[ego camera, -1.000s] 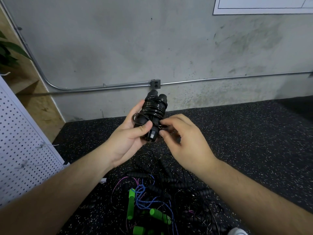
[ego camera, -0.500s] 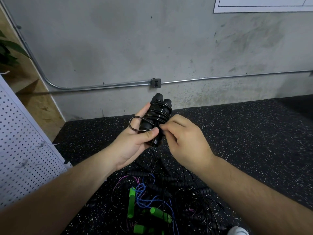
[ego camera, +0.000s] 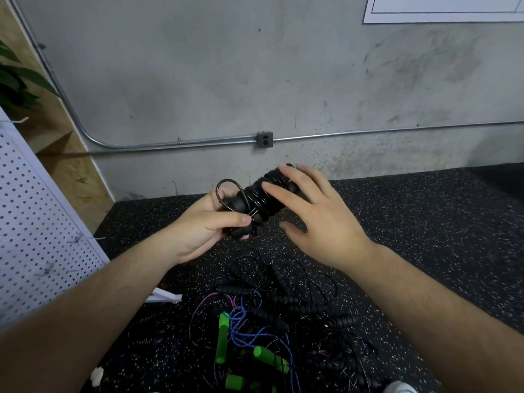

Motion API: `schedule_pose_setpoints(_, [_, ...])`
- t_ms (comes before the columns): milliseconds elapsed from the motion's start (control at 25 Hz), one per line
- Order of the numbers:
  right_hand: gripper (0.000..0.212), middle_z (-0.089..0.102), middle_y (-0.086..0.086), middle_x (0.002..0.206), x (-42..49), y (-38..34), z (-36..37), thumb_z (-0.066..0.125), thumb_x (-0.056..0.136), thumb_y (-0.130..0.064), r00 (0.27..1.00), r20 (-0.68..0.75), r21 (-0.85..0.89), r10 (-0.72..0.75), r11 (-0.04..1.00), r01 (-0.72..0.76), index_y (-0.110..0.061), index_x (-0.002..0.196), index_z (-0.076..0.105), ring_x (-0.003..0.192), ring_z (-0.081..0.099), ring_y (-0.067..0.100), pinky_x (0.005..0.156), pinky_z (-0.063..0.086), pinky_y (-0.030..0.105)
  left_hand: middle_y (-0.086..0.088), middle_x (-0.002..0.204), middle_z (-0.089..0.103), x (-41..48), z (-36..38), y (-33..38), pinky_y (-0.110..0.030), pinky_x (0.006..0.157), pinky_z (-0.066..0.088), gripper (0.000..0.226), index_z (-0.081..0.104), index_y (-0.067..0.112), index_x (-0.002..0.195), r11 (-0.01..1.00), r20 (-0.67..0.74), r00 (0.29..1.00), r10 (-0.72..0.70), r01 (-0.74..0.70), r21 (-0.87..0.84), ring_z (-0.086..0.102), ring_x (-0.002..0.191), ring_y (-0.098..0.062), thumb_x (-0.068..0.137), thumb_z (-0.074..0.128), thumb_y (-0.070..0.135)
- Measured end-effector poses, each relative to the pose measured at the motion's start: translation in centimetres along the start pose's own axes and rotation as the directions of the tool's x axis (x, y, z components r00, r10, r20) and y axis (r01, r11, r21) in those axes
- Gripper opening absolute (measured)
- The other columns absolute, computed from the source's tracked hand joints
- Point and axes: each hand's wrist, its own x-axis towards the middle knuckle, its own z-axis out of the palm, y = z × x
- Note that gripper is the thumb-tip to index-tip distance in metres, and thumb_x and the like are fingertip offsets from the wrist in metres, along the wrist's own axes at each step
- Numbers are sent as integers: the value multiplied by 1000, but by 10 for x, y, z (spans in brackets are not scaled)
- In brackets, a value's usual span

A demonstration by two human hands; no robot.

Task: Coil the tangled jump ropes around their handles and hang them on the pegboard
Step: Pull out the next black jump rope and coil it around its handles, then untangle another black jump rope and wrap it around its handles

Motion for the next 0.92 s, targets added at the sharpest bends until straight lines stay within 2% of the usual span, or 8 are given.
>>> schedule_pose_setpoints(80, [69,32,1,160,3,1,7,72,87,-30,998,54,-21,-12,1000,13,-31,150,43,149,24,29,116,32,50,-14,107,68,-3,-6,1,-41,74,57,67,55,6,121,998,19,999,-48,47,46,68,95,-26,60,83,3])
schedule_pose_setpoints(160, [69,44,2,150,7,2,16,74,86,-32,995,93,14,-25,1000,24,-27,148,45,141,38,28,110,41,51,-8,114,70,-6,-11,3,-40,79,56,69,58,10,128,991,5,998,-63,62,122,67,101,-23,63,83,7])
schedule_pose_setpoints(280, [74,53,2,138,14,-2,30,78,82,-38,991,131,17,39,999,-41,-25,147,45,125,51,26,96,52,48,5,138,58,-7,-21,4,-35,97,51,90,46,27,143,893,-152,987,57,18,450,61,120,-11,66,92,32])
schedule_pose_setpoints(400, [73,56,3,135,24,-15,50,75,82,-45,985,142,-46,101,994,-95,-26,147,45,123,54,27,92,54,47,5,139,45,-12,-26,6,-34,107,45,82,33,49,139,680,-225,940,255,-9,733,51,127,-9,76,85,39])
schedule_pose_setpoints(560, [70,59,3,129,45,-37,77,70,84,-51,985,130,-6,110,994,-110,-25,145,47,114,58,28,87,54,44,1,135,41,-7,-40,10,-46,117,32,78,32,57,141,290,-94,969,230,24,957,36,132,-19,80,80,48])
schedule_pose_setpoints(680, [72,58,4,130,54,-58,102,68,85,-54,983,170,38,65,997,-72,-25,147,44,116,56,29,92,51,45,-5,140,38,-14,-76,8,-47,118,29,79,37,46,148,59,-88,975,204,77,995,29,133,-22,82,78,48])
schedule_pose_setpoints(800, [79,51,6,139,57,-85,139,66,87,-55,950,310,143,19,987,-67,-24,153,34,126,48,30,101,44,45,-5,138,36,-36,-117,-18,-38,115,27,75,40,40,148,67,-174,979,104,167,984,29,129,-20,84,78,43])
schedule_pose_setpoints(920, [84,44,8,143,53,-114,188,71,87,-44,841,541,257,-20,956,-142,-21,155,27,132,38,31,108,41,45,-2,137,35,-60,-164,-69,-41,115,31,73,41,42,146,161,-326,945,-8,323,933,31,130,-22,83,79,38])
